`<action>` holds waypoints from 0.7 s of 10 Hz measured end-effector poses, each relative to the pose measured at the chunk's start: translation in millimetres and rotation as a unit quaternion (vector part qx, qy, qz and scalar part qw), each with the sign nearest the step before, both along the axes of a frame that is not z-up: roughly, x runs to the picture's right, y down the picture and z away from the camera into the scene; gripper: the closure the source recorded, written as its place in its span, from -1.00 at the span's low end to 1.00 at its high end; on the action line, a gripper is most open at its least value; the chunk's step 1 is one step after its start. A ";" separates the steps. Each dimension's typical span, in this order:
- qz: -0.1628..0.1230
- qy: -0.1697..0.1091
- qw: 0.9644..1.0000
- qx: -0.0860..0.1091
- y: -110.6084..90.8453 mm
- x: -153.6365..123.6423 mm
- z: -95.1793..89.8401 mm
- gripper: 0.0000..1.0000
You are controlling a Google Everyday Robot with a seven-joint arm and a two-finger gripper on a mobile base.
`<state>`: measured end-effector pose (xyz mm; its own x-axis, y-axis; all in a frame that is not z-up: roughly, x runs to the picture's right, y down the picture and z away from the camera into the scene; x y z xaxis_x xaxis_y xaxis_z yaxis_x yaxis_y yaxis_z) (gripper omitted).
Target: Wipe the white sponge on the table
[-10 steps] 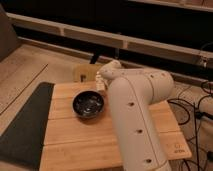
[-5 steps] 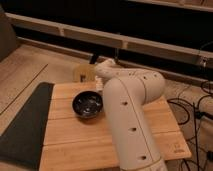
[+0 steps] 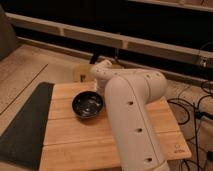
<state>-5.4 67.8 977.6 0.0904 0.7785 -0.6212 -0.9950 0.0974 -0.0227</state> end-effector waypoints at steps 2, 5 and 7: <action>-0.020 0.014 0.999 -0.030 24.4 9.1 -19.4 1.00; -0.044 0.060 0.994 -0.081 59.9 45.4 -40.0 1.00; -0.049 0.098 0.989 -0.099 66.3 71.2 -38.4 1.00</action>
